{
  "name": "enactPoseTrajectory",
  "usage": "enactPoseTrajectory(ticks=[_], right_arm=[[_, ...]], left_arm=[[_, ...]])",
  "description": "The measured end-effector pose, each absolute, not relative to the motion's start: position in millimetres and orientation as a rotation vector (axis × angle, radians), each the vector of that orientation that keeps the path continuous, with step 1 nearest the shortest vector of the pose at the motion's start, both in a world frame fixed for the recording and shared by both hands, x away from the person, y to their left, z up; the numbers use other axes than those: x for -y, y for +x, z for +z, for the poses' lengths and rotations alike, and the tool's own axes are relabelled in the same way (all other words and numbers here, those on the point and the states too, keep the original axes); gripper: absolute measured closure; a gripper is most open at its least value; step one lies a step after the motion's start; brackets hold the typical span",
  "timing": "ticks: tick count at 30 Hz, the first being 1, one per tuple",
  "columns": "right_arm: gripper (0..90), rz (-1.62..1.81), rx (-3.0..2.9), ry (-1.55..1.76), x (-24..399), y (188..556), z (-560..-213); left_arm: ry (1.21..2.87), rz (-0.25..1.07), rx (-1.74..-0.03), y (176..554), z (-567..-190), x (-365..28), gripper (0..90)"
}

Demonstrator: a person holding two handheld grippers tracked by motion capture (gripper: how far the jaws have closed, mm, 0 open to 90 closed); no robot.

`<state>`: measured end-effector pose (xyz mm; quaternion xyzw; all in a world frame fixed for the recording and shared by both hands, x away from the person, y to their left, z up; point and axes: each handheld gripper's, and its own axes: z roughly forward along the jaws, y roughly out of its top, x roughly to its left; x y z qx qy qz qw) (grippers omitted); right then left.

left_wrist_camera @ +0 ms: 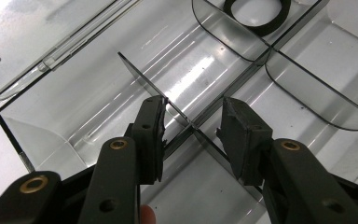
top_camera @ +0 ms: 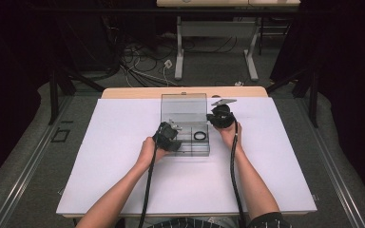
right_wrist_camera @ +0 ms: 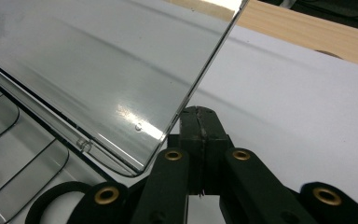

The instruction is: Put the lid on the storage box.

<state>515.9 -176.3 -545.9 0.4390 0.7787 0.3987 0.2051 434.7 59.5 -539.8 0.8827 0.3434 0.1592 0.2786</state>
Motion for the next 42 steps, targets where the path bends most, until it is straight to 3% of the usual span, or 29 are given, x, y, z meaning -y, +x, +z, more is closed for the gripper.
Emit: enactPoseTrajectory(ticks=[42], right_arm=[[90.0, 1.23, -2.113, 1.13, 184, 516, -518]], left_arm=[[2.351, 0.419, -0.919, 435, -541, -61, 60.1]])
